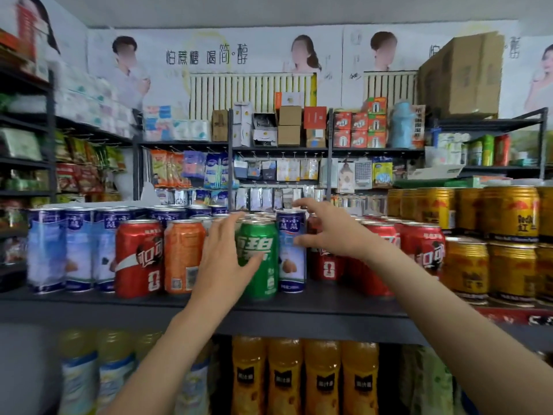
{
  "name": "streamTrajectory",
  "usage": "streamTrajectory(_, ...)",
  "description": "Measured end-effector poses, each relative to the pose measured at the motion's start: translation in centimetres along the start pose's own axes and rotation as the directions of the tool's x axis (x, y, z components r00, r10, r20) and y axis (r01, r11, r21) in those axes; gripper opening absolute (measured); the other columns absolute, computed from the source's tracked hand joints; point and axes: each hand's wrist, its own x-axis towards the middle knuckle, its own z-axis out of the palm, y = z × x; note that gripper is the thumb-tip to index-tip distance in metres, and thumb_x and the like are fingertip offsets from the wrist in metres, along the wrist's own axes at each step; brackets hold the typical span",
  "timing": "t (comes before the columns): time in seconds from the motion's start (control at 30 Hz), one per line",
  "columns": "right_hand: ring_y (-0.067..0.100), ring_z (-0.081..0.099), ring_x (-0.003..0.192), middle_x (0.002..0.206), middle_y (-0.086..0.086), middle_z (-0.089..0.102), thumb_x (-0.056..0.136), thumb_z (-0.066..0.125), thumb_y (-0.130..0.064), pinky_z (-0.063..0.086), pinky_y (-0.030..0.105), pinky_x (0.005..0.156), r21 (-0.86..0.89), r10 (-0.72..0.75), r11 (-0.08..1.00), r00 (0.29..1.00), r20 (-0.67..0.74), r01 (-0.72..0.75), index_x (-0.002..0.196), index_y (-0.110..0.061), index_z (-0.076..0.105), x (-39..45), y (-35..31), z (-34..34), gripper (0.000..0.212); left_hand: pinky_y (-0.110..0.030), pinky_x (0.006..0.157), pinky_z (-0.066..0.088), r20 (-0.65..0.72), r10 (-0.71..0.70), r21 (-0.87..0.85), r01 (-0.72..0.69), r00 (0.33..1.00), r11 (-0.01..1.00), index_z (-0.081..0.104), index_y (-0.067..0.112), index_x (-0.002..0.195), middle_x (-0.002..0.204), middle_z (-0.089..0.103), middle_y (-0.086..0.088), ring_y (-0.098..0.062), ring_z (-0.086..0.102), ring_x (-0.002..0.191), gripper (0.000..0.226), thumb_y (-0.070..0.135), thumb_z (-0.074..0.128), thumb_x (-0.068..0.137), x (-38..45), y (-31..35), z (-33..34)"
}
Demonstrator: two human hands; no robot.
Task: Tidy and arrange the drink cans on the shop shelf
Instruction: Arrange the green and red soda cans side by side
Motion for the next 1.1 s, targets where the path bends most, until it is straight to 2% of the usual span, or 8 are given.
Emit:
streamTrajectory(0.13,0.014,0.055,0.087,0.112,0.006,0.062,0.082,0.069,-0.02,0.04,0.02,0.07,0.028,0.065,0.998,0.99,-0.121,-0.062,0.13,-0.013,0.043,1.3,-0.9,3.3,0.055,-0.023,0.093,0.038,0.159,0.052,-0.056,-0.043,0.986,0.997,0.033,0.03,0.135,0.135,0.039,0.008,-0.005,0.043,0.113,0.067,0.026,0.069,0.079,0.7,-1.9,-1.3)
streamTrajectory(0.23,0.009,0.052,0.077,0.097,0.0,0.062,0.079,0.072,-0.02,0.038,0.012,0.057,0.043,0.135,0.991,0.96,-0.247,-0.128,0.122,-0.014,0.046,1.4,-1.0,4.0,0.051,-0.028,0.094,0.043,0.186,0.078,-0.041,-0.071,0.979,0.997,0.032,0.034,0.134,0.132,0.039,0.009,-0.011,0.048,0.115,0.068,0.034,0.069,0.078,1.0,-2.3,-1.5)
streamTrajectory(0.5,0.022,0.054,0.079,0.093,0.004,0.059,0.075,0.075,-0.029,0.043,0.03,0.064,-0.294,0.301,0.879,0.915,-0.267,-0.375,0.11,-0.013,0.042,-0.7,-1.2,0.5,0.05,-0.025,0.085,0.04,0.105,0.146,0.078,-0.155,0.984,0.985,0.028,0.03,0.13,0.125,0.045,0.005,-0.015,0.05,0.11,0.065,0.047,0.064,0.079,1.2,-2.0,-0.5)
streamTrajectory(0.7,0.033,0.035,0.12,0.124,0.014,0.04,0.08,0.065,-0.045,0.035,0.041,0.098,-0.637,0.338,0.65,0.909,-0.245,-0.414,0.116,-0.009,0.047,-0.1,-1.4,-0.7,0.054,-0.02,0.07,0.041,0.137,0.143,-0.015,-0.142,0.98,0.99,0.026,0.034,0.116,0.109,0.05,0.011,-0.008,0.05,0.091,0.06,0.046,0.068,0.075,1.4,-1.0,1.2)
streamTrajectory(0.77,0.029,0.041,0.118,0.126,0.01,0.045,0.082,0.064,-0.044,0.038,0.039,0.095,-0.55,0.285,0.757,0.935,-0.209,-0.354,0.118,-0.014,0.053,0.9,-1.7,-1.7,0.049,-0.017,0.07,0.036,0.123,0.144,-0.045,-0.139,0.982,0.989,0.026,0.035,0.113,0.105,0.045,0.015,-0.003,0.043,0.09,0.06,0.045,0.069,0.074,1.7,-1.0,1.4)
streamTrajectory(0.87,0.015,0.055,0.108,0.121,0.002,0.057,0.083,0.065,-0.038,0.045,0.029,0.092,-0.154,0.156,0.976,0.988,0.02,-0.151,0.12,-0.019,0.057,2.2,-2.6,-2.3,0.042,-0.017,0.074,0.033,0.142,0.136,-0.071,-0.127,0.98,0.989,0.026,0.036,0.112,0.106,0.045,0.016,-0.002,0.041,0.091,0.061,0.045,0.071,0.072,1.9,-0.8,1.8)
streamTrajectory(0.97,0.009,0.054,0.106,0.118,-0.003,0.058,0.08,0.069,-0.038,0.044,0.027,0.093,-0.036,0.088,0.996,0.956,0.279,-0.081,0.12,-0.022,0.056,2.8,-3.1,-1.5,0.046,-0.019,0.079,0.035,0.19,0.144,-0.079,-0.132,0.971,0.988,0.025,0.035,0.121,0.124,0.051,0.012,-0.01,0.051,0.108,0.069,0.049,0.07,0.071,1.9,-0.8,2.1)
streamTrajectory(1.1,0.012,0.058,0.1,0.112,0.001,0.064,0.082,0.064,-0.042,0.044,0.032,0.095,-0.026,0.089,0.996,0.949,0.301,-0.086,0.113,-0.019,0.063,4.1,-2.5,-1.9,0.039,-0.025,0.091,0.04,0.24,0.128,-0.04,-0.122,0.962,0.992,0.02,0.033,0.133,0.13,0.05,0.009,-0.011,0.048,0.117,0.086,0.06,0.068,0.067,2.8,-1.7,1.5)
